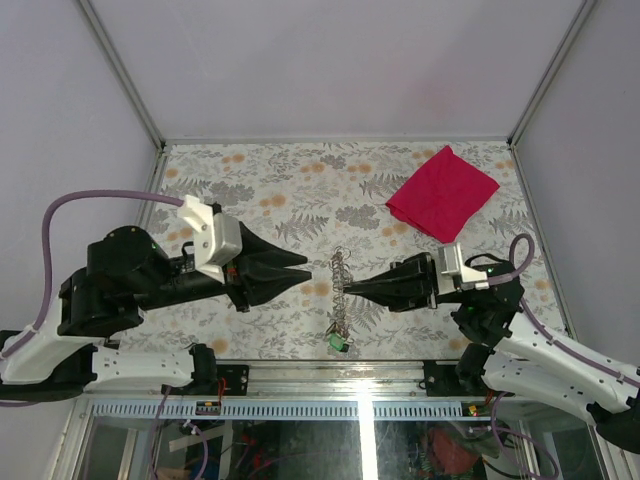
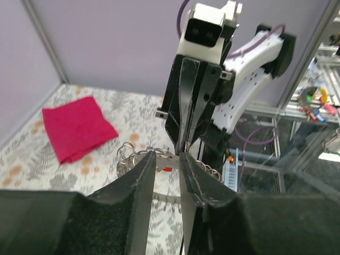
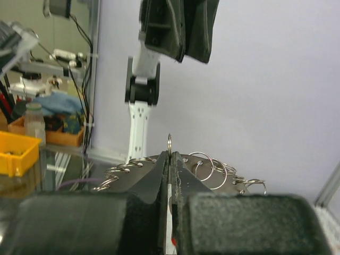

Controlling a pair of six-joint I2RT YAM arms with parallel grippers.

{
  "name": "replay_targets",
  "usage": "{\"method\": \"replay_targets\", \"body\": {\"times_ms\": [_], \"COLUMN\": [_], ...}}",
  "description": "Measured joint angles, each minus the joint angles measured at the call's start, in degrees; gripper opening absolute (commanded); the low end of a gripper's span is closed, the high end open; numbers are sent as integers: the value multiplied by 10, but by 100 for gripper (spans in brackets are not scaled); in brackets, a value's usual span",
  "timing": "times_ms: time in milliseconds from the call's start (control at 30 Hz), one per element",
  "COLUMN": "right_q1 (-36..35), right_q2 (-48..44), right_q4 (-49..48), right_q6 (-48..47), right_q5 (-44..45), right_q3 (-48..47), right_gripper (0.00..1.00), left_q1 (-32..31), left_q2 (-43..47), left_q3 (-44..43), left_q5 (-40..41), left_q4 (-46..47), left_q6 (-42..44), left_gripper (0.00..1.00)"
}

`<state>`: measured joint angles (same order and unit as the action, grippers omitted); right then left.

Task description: Put the keys on the keyring

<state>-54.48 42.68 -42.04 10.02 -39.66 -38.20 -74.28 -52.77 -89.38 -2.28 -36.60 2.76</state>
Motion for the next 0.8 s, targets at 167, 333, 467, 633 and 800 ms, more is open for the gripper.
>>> {"method": "replay_targets", "body": {"times_ms": [167, 333, 467, 633, 800], "right_q1": [0, 0, 0, 0, 0], "right_q2": [25, 49, 53, 53, 53], "right_q4": [-118, -157, -172, -182, -185], "right_q6": [53, 87, 103, 113, 116], "right_q5": [1, 2, 2, 2, 2], "right_q3": [-1, -12, -16, -20, -21], "right_gripper": [0, 0, 0, 0, 0], "left_q1": [0, 0, 0, 0, 0], "left_q2": [2, -16, -27, -29, -32], "left_q3": [12, 19, 31, 37, 42], "left_q5": [-27, -51, -65, -75, -80], "left_q4": [61, 86, 99, 104, 109], "left_q6": [0, 0, 0, 0, 0], "left_gripper": [34, 38, 39, 38, 35]}}
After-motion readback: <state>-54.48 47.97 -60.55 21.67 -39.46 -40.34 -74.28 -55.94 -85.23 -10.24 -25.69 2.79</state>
